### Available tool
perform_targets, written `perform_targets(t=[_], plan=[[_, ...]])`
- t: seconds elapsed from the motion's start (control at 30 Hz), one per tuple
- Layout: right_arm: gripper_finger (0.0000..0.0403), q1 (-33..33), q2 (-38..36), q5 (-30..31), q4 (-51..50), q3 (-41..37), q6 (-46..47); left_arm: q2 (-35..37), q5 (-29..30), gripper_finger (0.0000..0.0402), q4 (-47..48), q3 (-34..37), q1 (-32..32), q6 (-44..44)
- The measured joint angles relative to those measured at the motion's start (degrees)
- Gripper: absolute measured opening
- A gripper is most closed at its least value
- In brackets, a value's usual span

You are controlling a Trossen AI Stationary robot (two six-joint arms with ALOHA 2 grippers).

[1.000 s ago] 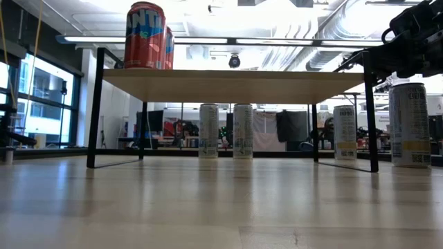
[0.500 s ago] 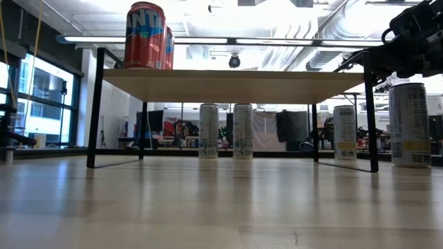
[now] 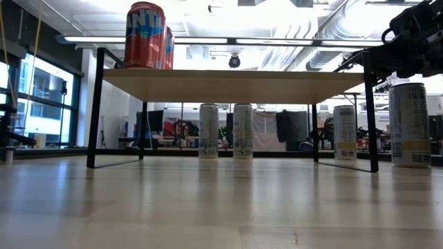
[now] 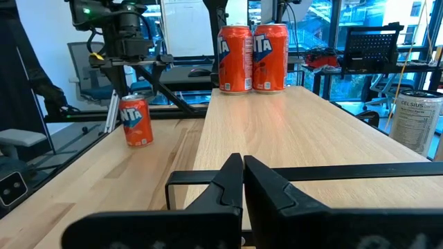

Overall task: Place canned beverage on shelf
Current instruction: Put the red soda can on the shelf

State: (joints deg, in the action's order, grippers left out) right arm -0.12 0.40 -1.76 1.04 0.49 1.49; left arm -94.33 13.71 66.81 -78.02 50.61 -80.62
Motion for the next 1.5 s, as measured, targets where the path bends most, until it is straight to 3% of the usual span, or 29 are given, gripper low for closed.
perform_targets(t=[0.43,1.17,1.5], plan=[[0.0,0.0,0.0,0.0,0.0,0.0,0.0,1.3,0.5,0.0379,-2.4,-0.1,1.0,-3.2],[0.0,0.0,0.0,0.0,0.0,0.0,0.0,-8.1,-3.5,0.0378,-3.7,0.0,1.2,-5.8],[0.0,0.0,0.0,0.0,0.0,0.0,0.0,-8.0,-4.1,0.032,-3.7,0.0,-1.5,-3.4]])
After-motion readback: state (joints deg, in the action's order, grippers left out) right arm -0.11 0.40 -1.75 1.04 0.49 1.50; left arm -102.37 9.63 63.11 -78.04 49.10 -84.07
